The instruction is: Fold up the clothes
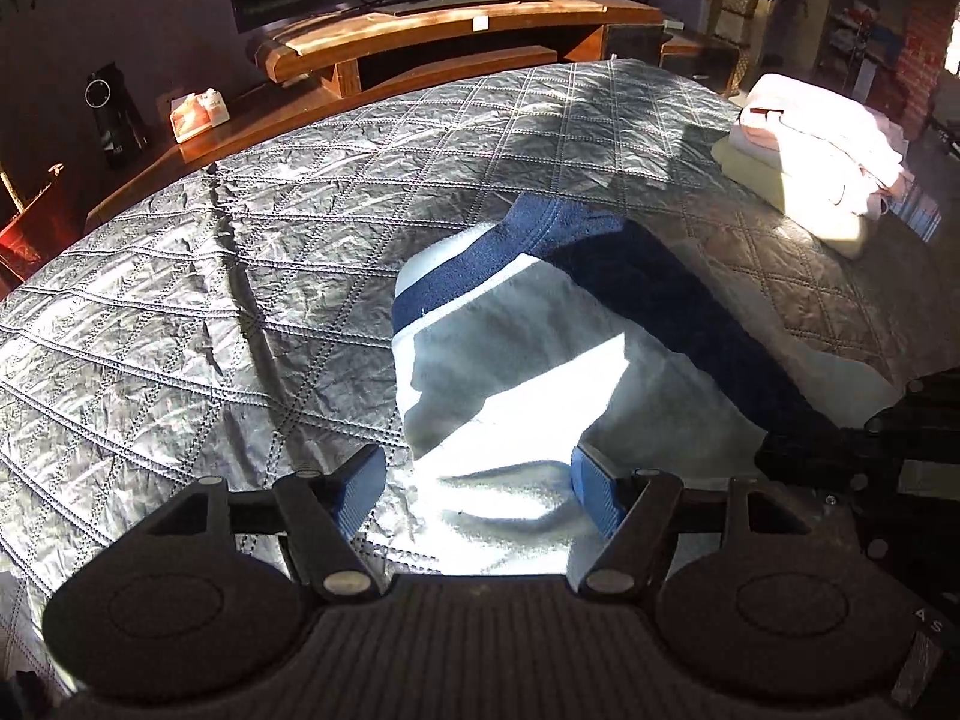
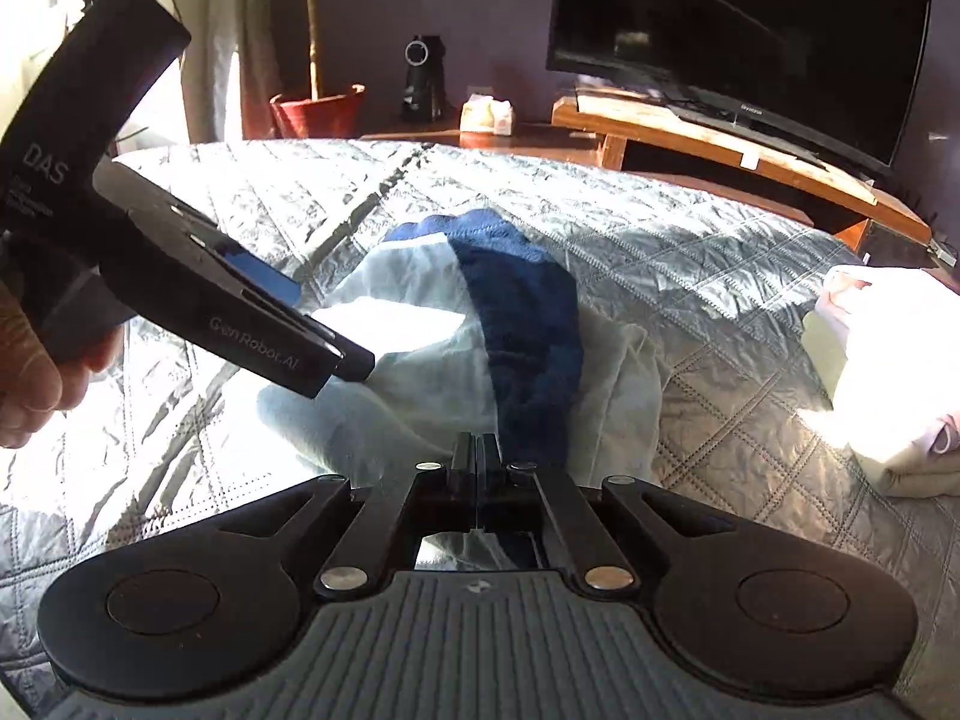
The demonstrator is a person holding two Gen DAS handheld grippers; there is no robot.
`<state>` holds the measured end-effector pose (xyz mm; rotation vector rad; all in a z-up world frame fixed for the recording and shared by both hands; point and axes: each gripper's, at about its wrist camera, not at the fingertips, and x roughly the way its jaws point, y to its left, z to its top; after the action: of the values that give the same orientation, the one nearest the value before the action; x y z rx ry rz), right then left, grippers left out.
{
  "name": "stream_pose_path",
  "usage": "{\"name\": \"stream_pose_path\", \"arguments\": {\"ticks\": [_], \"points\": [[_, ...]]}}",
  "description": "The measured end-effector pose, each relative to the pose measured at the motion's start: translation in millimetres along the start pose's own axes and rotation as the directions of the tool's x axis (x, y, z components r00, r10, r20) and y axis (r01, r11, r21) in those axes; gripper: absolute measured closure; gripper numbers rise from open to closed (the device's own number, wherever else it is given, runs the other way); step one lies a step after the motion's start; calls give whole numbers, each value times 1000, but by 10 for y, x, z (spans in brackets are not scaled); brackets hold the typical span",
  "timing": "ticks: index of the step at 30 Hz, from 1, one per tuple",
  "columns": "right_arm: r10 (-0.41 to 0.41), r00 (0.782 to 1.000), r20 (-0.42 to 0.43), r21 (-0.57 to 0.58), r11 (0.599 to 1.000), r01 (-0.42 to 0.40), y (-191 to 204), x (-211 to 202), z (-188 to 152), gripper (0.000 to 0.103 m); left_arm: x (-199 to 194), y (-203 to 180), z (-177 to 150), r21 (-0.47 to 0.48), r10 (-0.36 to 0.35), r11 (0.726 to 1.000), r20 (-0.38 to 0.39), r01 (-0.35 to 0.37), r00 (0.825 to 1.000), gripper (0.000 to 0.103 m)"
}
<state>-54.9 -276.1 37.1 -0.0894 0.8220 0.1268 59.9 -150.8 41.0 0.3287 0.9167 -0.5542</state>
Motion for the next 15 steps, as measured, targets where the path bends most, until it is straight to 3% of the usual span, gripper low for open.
{"name": "stream_pose_path", "arguments": {"ticks": [2, 6, 8, 10, 12, 14, 15], "points": [[-3, 1000, -4, -14, 1000, 3, -16, -13, -14, 103, 38, -11, -24, 16, 2, 1000, -17, -2, 1000, 36], [-13, 1000, 7, -47, 999, 13, -41, -83, -64, 103, 99, 89, -76, -25, -6, 1000, -18, 6, 1000, 19], [-61, 998, 16, -64, 996, 62, -51, -132, -70, 103, 93, 138, -73, -47, -15, 999, -22, 14, 1000, 20], [-112, 993, 27, -77, 991, 113, -65, -176, -71, 103, 24, 126, -43, -26, 10, 1000, -14, -11, 1000, 28], [-107, 992, 71, 5, 994, 107, -170, -262, -16, 97, -81, 118, -11, -13, 33, 999, 9, -33, 999, 37], [-24, 988, 155, 156, 988, 0, -354, -340, 51, 93, -170, 116, -3, -23, 5, 1000, 18, -5, 1000, 37], [-1, 984, 179, 209, 977, -37, -422, -335, 109, 84, -196, 105, -14, -26, -21, 999, 16, 21, 1000, 37]]}}
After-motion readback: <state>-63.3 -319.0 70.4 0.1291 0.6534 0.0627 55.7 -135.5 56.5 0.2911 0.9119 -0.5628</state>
